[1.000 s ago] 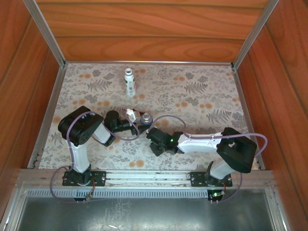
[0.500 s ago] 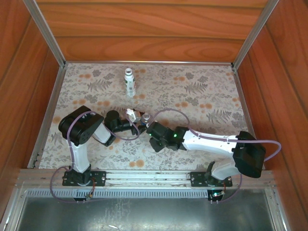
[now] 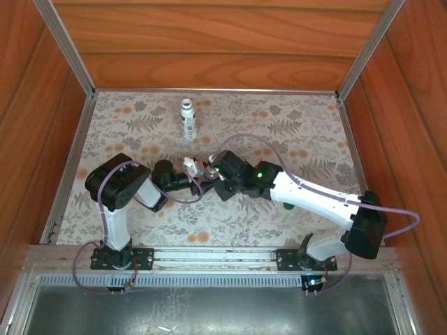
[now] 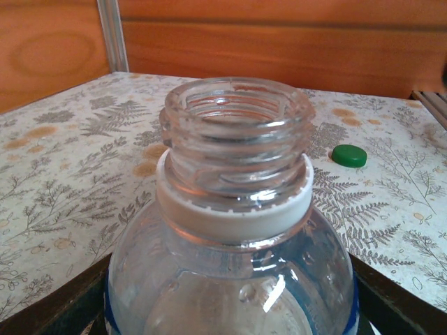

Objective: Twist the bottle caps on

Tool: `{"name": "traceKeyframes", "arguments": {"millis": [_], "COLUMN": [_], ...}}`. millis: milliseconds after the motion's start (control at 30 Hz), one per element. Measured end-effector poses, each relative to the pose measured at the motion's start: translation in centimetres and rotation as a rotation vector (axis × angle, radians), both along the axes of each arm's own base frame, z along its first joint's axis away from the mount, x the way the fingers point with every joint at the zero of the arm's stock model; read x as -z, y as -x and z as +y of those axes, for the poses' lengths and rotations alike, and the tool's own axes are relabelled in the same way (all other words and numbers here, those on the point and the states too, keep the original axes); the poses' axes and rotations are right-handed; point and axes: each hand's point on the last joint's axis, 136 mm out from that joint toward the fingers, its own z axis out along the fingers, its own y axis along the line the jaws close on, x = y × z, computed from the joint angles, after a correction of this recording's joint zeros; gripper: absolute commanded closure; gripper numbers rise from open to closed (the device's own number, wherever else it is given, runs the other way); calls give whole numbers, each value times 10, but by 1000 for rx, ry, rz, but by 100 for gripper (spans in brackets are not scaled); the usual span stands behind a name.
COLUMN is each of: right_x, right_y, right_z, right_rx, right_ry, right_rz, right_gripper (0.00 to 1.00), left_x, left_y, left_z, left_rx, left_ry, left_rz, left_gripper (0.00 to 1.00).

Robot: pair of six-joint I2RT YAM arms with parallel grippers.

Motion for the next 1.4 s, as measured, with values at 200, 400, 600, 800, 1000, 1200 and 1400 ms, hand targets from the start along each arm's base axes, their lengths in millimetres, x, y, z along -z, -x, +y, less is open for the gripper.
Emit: {"name": "traceKeyframes", "arguments": {"millis": [200,400,600,800,1000,1200,1400], "right_x": [-24,-25,-15,-7,3,6,5], "right_y": [-28,-50,-55,-51,-50,-51,-53], "right_z": [12,15,15,16,20,22,25], "right_rx": [-19,-36,-60,-79,-88,-91,-91], "right_ry": [-9,37,78,91,102,114,121], "right_rz": [-22,-23,8,41,69,76,82], "right_gripper": [64,63,63,63,63,66,66], "left_x": [0,0,0,0,0,0,0], "left_y": [0,0,0,0,0,0,-2], "left_z": [0,-1,-1,-1,-1,0,1], "left_rx": [1,2,2,2,3,2,-4], "left_ry": [1,1,1,1,1,1,4], "left_rz": [2,2,2,2,2,3,9], "left_gripper": [30,30,30,30,30,30,30]}}
